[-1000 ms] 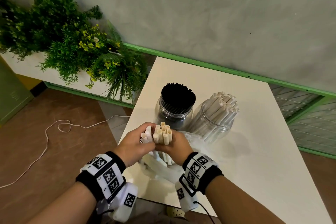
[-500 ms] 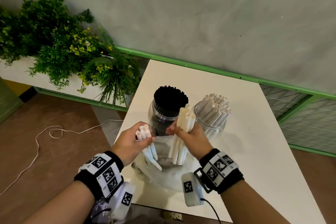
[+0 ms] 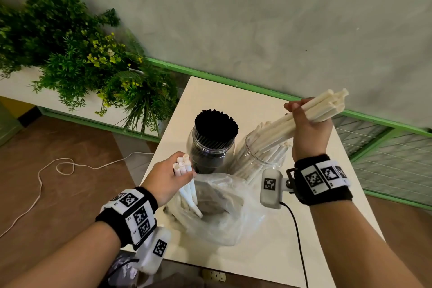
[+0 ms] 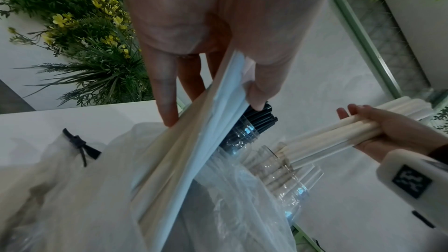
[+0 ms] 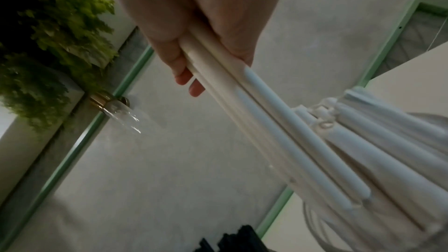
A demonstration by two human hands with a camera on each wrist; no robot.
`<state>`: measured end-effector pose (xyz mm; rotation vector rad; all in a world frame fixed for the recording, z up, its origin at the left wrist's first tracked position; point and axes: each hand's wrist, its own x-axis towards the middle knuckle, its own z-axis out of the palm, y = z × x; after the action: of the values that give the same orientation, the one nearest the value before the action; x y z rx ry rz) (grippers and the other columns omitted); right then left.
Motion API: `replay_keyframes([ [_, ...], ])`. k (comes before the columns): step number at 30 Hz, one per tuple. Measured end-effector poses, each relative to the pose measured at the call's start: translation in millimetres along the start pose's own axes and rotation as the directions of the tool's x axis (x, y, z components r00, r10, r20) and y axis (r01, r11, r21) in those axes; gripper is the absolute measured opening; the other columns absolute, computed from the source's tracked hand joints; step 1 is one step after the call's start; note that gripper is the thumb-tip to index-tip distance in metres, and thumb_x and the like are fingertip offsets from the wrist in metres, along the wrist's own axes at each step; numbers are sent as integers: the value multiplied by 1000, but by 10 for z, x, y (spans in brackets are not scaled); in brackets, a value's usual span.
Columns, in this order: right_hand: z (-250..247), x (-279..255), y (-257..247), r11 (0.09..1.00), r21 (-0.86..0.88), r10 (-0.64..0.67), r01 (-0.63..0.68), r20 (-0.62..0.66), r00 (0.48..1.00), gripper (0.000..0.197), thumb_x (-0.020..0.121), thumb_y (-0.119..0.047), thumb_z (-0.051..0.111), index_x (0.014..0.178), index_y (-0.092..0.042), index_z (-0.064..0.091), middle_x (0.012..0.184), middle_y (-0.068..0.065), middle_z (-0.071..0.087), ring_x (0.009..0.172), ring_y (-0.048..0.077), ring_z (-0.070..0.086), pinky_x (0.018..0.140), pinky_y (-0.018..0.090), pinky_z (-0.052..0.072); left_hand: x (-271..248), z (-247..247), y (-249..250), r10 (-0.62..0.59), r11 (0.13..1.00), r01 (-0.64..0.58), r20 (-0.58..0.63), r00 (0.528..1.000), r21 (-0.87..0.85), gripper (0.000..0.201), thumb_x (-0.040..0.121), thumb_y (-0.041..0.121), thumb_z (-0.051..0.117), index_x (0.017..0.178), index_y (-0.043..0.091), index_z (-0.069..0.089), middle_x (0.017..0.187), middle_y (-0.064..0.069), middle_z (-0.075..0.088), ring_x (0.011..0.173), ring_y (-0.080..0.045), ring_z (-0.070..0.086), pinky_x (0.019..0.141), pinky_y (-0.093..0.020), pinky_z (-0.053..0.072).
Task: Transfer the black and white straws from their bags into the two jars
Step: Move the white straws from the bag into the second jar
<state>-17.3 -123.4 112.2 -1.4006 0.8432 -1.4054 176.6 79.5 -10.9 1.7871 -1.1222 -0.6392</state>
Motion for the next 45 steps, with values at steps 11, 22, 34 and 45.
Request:
replay_keyframes([
  [11,-56,-243,450,921,-388,-18,36,48,999,79,86,-22,70,148,-22,20,151,-2,28,139,13,27,111,22,26,-67,-65,42,-54,995,56,26,998,-82,18,74,39,63,84,27,54,66,11,54,64,-9,50,63,-25,40],
  [22,387,-1567,990,857,-474,285,204,765,578,76,76,-35,75,138,-20,34,132,-2,45,121,10,44,104,31,40,-56,-38,148,-224,856,206,20,975,-474,11,88,5,62,92,12,55,86,0,64,78,-6,61,72,-19,46],
  [34,412,-1168,651,965,-236,229,-118,528,818,19,83,-20,61,101,-13,60,88,15,68,83,33,65,81,50,54,6,-87,931,-74,721,130,110,991,-681,49,80,40,53,125,24,44,121,5,59,111,-1,54,86,-14,42],
  [45,-126,-15,164,995,-101,-9,23,140,990,6,92,-13,57,90,-7,55,93,12,72,98,23,68,83,38,50,537,856,776,242,860,-367,349,905,354,42,90,13,48,132,9,48,134,-8,47,122,-25,46,104,-32,37],
])
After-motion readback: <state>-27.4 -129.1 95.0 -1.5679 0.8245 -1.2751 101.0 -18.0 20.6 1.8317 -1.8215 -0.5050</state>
